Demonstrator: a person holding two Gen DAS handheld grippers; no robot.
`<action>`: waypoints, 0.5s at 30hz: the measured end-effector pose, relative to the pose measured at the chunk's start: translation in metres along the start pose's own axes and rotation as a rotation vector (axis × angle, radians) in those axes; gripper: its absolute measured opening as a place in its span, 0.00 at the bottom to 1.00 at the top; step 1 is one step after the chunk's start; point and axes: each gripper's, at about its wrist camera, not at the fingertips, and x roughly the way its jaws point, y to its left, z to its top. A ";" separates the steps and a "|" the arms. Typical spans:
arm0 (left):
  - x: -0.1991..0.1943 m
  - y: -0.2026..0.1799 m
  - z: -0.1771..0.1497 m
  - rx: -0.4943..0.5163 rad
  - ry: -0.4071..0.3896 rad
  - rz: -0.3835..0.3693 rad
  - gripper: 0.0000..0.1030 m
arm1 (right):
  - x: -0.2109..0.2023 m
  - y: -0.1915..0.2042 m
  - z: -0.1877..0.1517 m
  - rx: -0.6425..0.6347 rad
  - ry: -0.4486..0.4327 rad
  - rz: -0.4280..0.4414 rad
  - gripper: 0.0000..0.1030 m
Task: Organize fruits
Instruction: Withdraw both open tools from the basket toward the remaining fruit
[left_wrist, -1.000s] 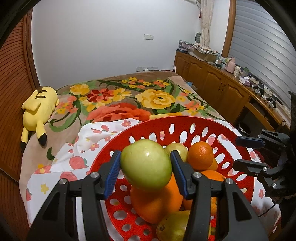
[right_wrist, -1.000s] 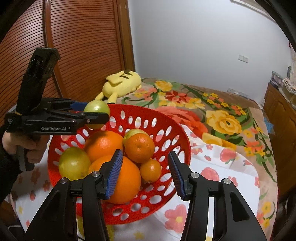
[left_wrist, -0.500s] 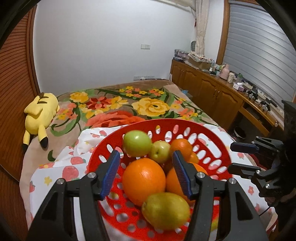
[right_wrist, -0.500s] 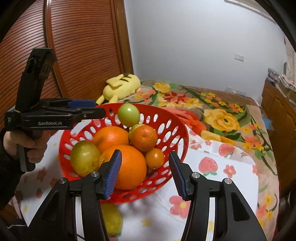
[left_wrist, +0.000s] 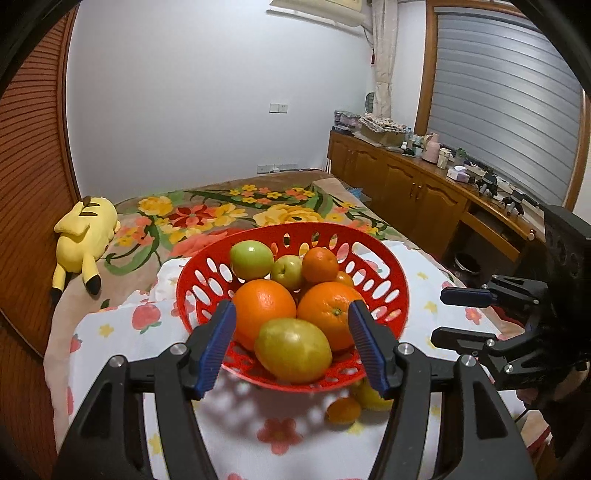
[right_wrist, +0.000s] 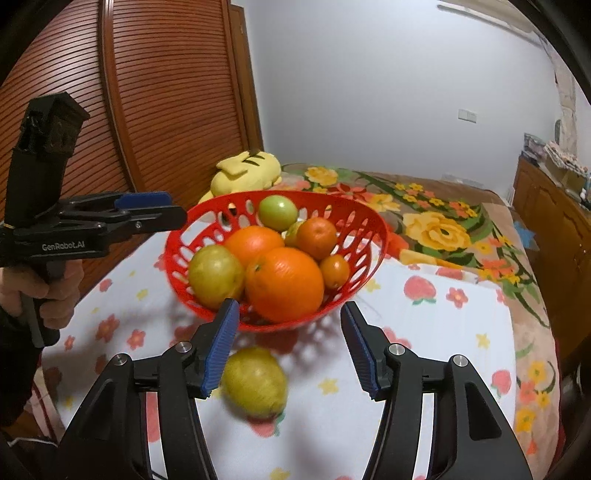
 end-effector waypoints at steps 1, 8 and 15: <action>-0.003 0.000 -0.001 0.000 -0.004 0.000 0.61 | -0.002 0.003 -0.002 -0.003 -0.001 -0.002 0.57; -0.020 -0.004 -0.013 0.002 -0.013 0.013 0.62 | -0.012 0.018 -0.012 -0.013 -0.002 -0.002 0.58; -0.026 -0.010 -0.034 -0.002 0.002 0.020 0.63 | -0.014 0.029 -0.023 -0.022 0.014 0.004 0.59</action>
